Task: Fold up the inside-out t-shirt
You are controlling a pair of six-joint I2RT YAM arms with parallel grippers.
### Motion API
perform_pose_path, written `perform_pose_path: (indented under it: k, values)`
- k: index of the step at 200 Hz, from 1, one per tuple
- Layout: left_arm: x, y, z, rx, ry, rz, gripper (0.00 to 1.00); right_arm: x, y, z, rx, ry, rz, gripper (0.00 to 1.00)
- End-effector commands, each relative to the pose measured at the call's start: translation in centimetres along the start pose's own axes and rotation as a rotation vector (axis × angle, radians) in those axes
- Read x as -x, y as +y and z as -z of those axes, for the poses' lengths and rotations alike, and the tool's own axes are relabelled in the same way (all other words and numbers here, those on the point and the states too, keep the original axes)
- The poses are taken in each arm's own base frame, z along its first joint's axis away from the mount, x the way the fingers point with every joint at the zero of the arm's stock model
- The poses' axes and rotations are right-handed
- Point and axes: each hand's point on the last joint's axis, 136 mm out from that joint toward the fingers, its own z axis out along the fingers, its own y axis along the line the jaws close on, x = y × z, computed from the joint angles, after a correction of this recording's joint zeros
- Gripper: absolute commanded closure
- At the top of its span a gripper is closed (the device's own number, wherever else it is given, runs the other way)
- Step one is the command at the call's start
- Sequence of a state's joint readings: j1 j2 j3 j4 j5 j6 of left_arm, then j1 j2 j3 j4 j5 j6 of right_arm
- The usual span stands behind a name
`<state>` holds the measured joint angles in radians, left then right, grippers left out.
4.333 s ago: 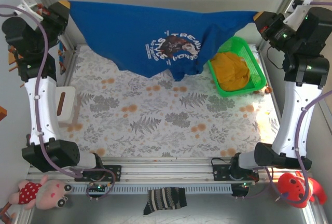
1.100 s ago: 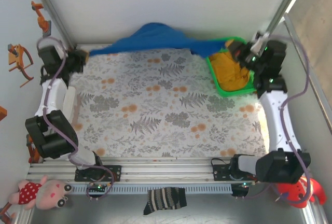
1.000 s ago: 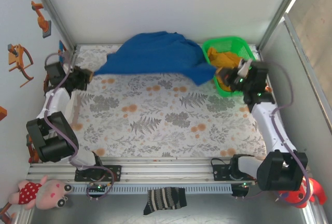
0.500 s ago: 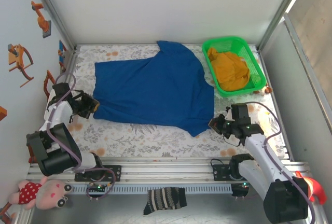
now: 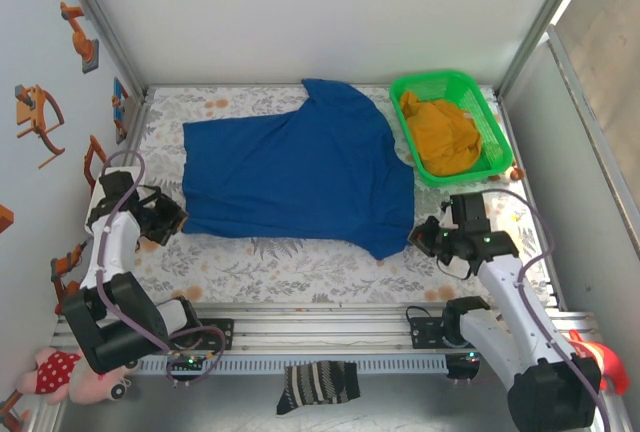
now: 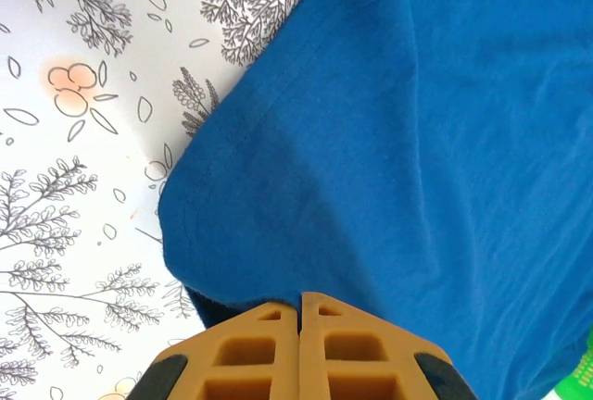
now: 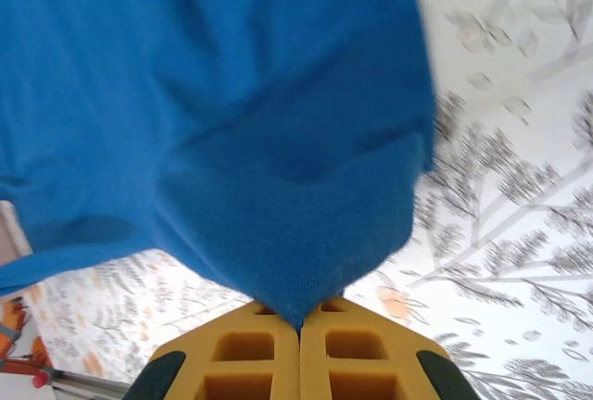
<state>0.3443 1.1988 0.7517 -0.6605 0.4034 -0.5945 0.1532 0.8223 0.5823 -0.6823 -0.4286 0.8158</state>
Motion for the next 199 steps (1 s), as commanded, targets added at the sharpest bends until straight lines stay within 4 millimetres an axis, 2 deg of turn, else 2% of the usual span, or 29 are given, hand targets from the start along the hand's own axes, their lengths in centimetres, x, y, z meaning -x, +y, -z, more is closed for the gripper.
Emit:
perform_pose_path:
  k: [1, 34, 86, 130, 159, 175, 189, 199]
  values:
    - [1.8, -0.9, 0.8, 0.006, -0.031, -0.043, 0.96, 2.1, 2.9, 1.1, 0.044, -0.041, 0.055, 1.0]
    - [3.8, -2.6, 0.1, -0.024, -0.014, -0.06, 0.95, 4.8, 5.9, 1.0, 0.093, -0.069, 0.082, 1.0]
    - [6.2, -3.9, -2.6, -0.052, 0.04, -0.051, 0.95, 8.6, 7.9, -1.6, 0.101, -0.08, 0.081, 1.0]
    - [8.5, -5.6, -4.1, -0.087, 0.033, -0.035, 0.94, 12.7, 9.6, -4.8, 0.084, -0.072, 0.075, 1.0]
    - [10.1, -6.4, -5.9, -0.072, 0.034, -0.028, 0.93, 16.7, 11.4, -7.8, 0.065, -0.07, 0.078, 1.0]
    - [11.0, -7.0, -6.9, -0.069, 0.033, -0.023, 0.83, 19.4, 13.0, -9.8, 0.076, -0.071, 0.091, 1.0]
    - [11.9, -7.7, -7.9, -0.078, 0.032, -0.026, 0.63, 20.9, 14.2, -10.9, 0.108, -0.072, 0.109, 0.77]
    - [12.5, -8.4, -8.3, -0.092, 0.033, -0.025, 0.55, 21.3, 14.8, -10.8, 0.12, -0.086, 0.121, 0.69]
